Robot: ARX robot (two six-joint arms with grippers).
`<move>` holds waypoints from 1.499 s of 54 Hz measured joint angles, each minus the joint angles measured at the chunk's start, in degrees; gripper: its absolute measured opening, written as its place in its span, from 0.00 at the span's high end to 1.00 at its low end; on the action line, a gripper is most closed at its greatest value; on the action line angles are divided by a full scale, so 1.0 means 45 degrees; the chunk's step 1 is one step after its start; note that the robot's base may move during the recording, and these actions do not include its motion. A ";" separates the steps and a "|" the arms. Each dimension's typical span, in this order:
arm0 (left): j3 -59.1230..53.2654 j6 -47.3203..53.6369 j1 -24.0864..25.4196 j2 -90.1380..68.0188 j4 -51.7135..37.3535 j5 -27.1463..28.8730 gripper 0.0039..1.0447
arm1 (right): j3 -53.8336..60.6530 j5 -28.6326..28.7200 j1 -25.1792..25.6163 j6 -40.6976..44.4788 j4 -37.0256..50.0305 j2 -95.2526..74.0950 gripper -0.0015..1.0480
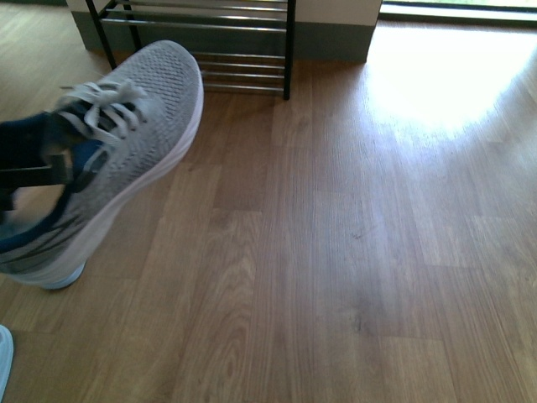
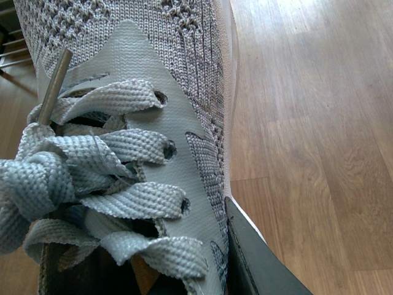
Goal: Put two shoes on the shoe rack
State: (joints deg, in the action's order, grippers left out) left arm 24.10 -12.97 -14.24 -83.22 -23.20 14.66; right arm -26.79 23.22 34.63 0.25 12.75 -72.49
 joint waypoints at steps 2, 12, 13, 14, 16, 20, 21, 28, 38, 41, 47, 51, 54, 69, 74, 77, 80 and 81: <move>-0.0155 0.0000 0.0112 0.0525 0.0180 -0.0005 0.99 | 0.0000 0.0000 0.0000 0.0000 0.0000 0.0000 0.99; -0.1107 -0.0049 0.1030 0.4265 0.1792 0.0053 0.99 | 0.0000 0.0000 0.0000 0.0000 0.0000 0.0000 0.99; -0.1190 -0.0083 0.1093 0.4668 0.1991 0.0087 0.99 | 0.0000 -0.0005 0.0000 0.0000 0.0000 0.0000 0.99; -0.1258 -0.0102 0.1137 0.5051 0.2191 0.0146 0.99 | 0.0000 0.0000 0.0000 0.0000 0.0000 0.0000 0.99; -0.1404 -0.0165 0.1190 0.5974 0.2667 0.0384 0.99 | 0.0000 0.0000 0.0000 -0.0005 0.0000 0.0000 0.99; -0.1583 -0.0277 0.1190 0.7159 0.3186 0.0520 0.99 | 0.0000 0.0000 0.0000 0.0000 0.0000 0.0000 0.99; -0.1598 -0.0291 0.1190 0.7310 0.3196 0.0515 0.99 | 0.0000 -0.0005 0.0000 0.0000 0.0000 0.0000 0.99; -0.1603 -0.0374 0.1185 0.7494 0.3211 0.0413 0.99 | 0.0000 0.0000 0.0000 -0.0005 0.0000 0.0000 0.99; -0.1608 -0.0374 0.1175 0.7494 0.3220 0.0437 0.99 | 0.0000 0.0000 0.0000 0.0000 0.0000 0.0000 0.99; -0.1608 -0.0374 0.1175 0.7494 0.3230 0.0447 0.99 | -0.0005 0.0000 0.0000 -0.0005 0.0000 0.0000 0.99; -0.1617 -0.0379 0.1171 0.7499 0.3235 0.0442 0.99 | 0.0000 0.0000 0.0000 0.0000 0.0000 0.0000 0.99; -0.1617 -0.0379 0.1171 0.7504 0.3235 0.0418 0.99 | 0.0000 0.0024 0.0000 0.0000 0.0000 0.0000 0.99; -0.1627 -0.0379 0.1166 0.7504 0.3235 0.0408 0.99 | 0.0000 -0.0029 0.0000 0.0000 -0.0005 0.0000 0.99; -0.1627 -0.0379 0.1171 0.7504 0.3235 0.0437 0.99 | 0.0000 0.0029 0.0000 0.0000 -0.0005 0.0000 0.99; -0.1627 -0.0379 0.1171 0.7504 0.3235 0.0432 0.99 | 0.0000 0.0029 0.0000 0.0000 -0.0005 0.0000 0.99; -0.1627 -0.0379 0.1171 0.7504 0.3235 0.0432 0.99 | 0.0000 0.0034 -0.0005 0.0000 -0.0005 0.0000 0.99; -0.1627 -0.0379 0.1171 0.7504 0.3235 0.0442 0.99 | 0.0000 0.0049 -0.0005 -0.0005 -0.0005 0.0000 0.99; -0.1627 -0.0379 0.1171 0.7504 0.3235 0.0437 0.99 | 0.0000 0.0053 -0.0005 -0.0005 -0.0005 0.0000 0.99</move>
State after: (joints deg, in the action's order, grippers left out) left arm 16.78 -14.68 -8.97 -49.45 -8.64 16.62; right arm -26.79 23.46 34.61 0.23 12.73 -72.49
